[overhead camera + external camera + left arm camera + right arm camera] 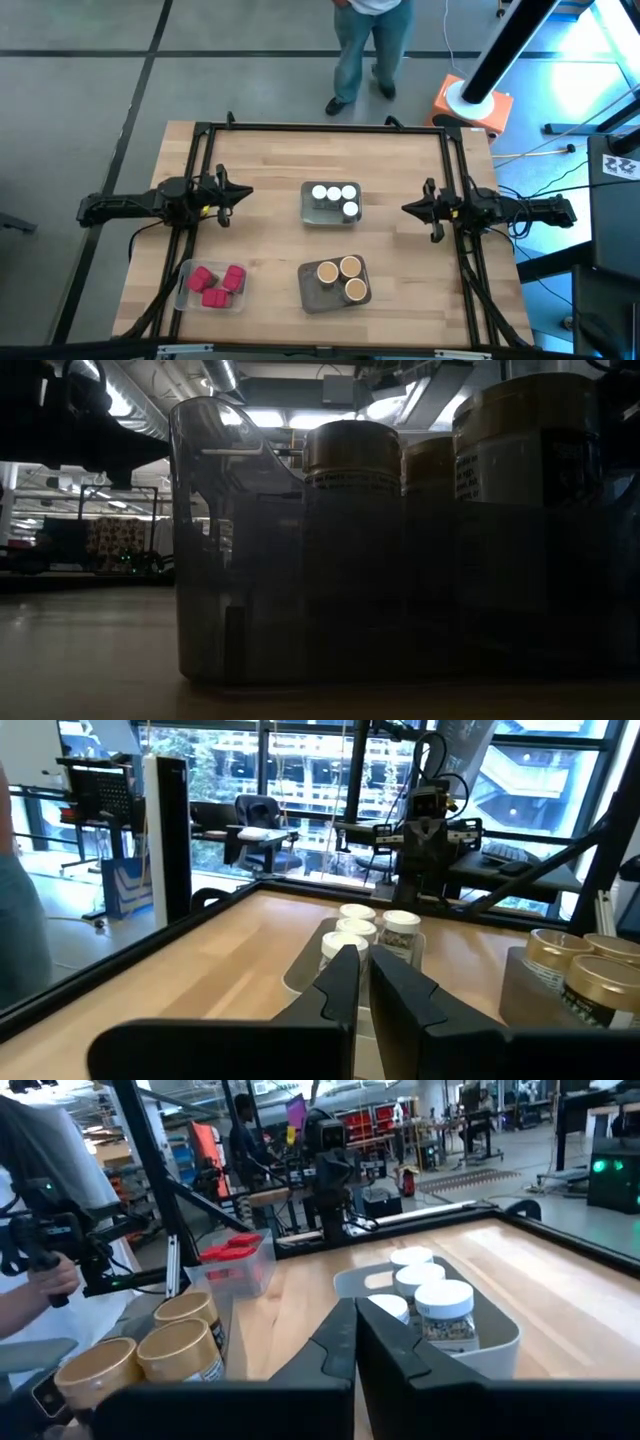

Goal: Sort spices by type
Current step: Return to Home Position

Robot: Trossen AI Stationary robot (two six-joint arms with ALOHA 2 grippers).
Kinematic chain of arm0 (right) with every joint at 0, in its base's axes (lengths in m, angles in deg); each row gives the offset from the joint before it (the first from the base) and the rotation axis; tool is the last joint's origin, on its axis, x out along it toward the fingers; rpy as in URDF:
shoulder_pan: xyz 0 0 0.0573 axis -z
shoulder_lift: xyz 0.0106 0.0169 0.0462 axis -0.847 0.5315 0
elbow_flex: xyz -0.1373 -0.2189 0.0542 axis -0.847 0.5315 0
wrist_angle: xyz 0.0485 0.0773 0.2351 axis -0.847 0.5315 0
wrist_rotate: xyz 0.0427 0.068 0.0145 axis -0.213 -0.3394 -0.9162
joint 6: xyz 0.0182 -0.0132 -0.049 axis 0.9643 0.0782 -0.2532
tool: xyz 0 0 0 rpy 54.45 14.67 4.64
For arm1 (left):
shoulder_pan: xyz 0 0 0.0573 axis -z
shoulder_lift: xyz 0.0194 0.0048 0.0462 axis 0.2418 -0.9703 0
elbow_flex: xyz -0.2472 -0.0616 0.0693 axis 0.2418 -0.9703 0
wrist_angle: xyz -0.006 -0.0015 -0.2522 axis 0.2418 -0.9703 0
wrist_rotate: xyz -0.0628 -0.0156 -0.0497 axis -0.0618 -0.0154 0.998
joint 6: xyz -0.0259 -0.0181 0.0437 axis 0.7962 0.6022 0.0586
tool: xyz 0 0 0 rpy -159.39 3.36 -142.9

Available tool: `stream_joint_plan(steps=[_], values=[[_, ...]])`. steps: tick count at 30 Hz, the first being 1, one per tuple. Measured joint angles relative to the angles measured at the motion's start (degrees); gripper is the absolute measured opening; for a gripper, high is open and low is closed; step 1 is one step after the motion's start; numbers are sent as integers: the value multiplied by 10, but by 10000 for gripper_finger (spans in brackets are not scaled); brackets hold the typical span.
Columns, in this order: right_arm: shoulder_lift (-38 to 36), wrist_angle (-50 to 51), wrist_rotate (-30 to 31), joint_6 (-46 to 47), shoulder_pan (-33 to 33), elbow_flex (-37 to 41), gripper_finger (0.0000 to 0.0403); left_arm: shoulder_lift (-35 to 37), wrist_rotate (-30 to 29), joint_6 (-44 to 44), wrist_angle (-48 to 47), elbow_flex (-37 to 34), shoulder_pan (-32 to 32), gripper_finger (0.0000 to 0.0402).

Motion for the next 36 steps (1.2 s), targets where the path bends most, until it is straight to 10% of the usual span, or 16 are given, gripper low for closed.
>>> stream_joint_plan(steps=[36], values=[[0,-11,-1,-20,0,1,10,-3,0,4,0,0,0,15]])
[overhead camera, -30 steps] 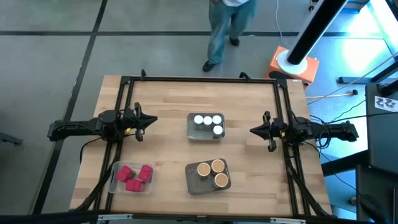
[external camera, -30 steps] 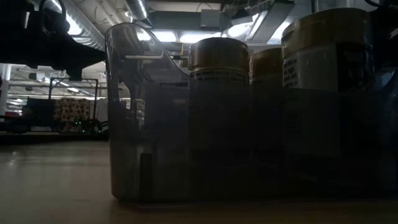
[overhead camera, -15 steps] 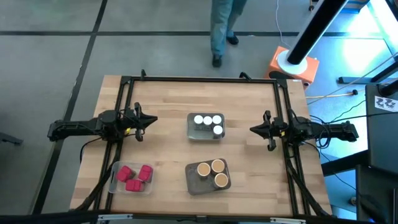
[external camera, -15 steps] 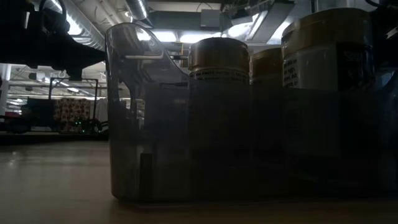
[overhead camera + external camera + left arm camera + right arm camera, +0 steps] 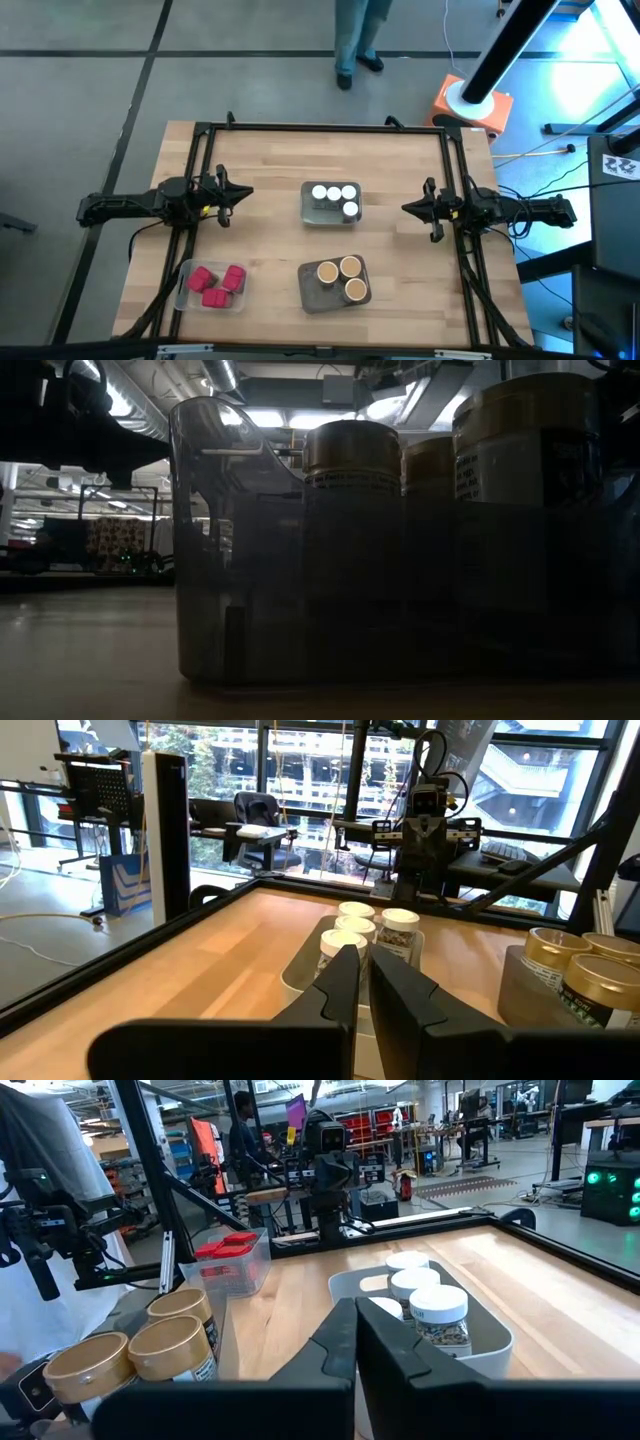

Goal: Sort spices by type
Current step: Return to Home Position

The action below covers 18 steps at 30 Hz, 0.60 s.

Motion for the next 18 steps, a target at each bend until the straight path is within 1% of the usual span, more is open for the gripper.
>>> stream_joint_plan(steps=[15,18], values=[[0,-1,0,0,0,0,10,0,0,0,0,0,0,15],[21,-6,22,0,-34,1,10,0,0,0,0,0,0,15]])
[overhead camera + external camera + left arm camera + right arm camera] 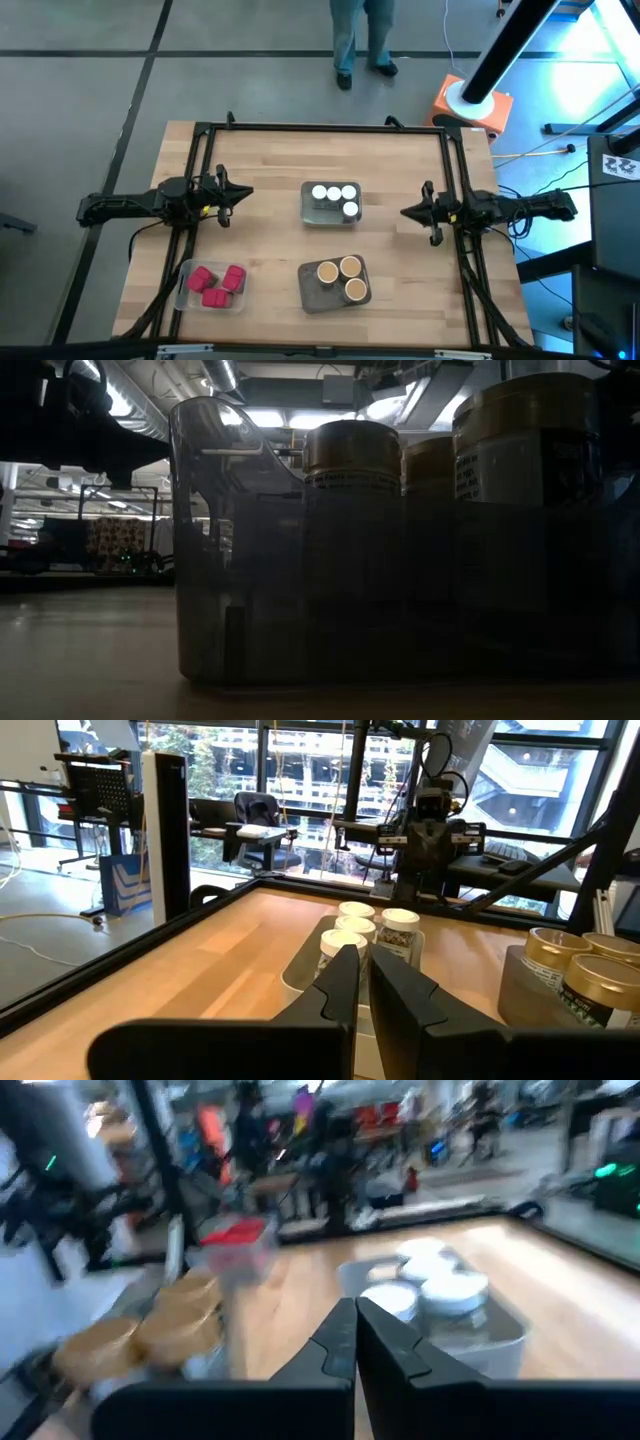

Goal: Sort spices by type
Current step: Return to Home Position

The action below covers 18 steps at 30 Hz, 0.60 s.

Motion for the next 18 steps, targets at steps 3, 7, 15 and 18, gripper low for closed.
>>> stream_joint_plan(steps=[3,7,15,18], values=[[7,1,2,0,-17,0,10,0,0,0,0,0,0,15],[11,2,-2,0,-23,0,10,0,0,0,0,0,0,15],[11,3,-2,0,-23,0,10,0,0,0,0,0,0,15],[11,3,-2,0,-23,0,10,0,0,0,0,0,0,15]])
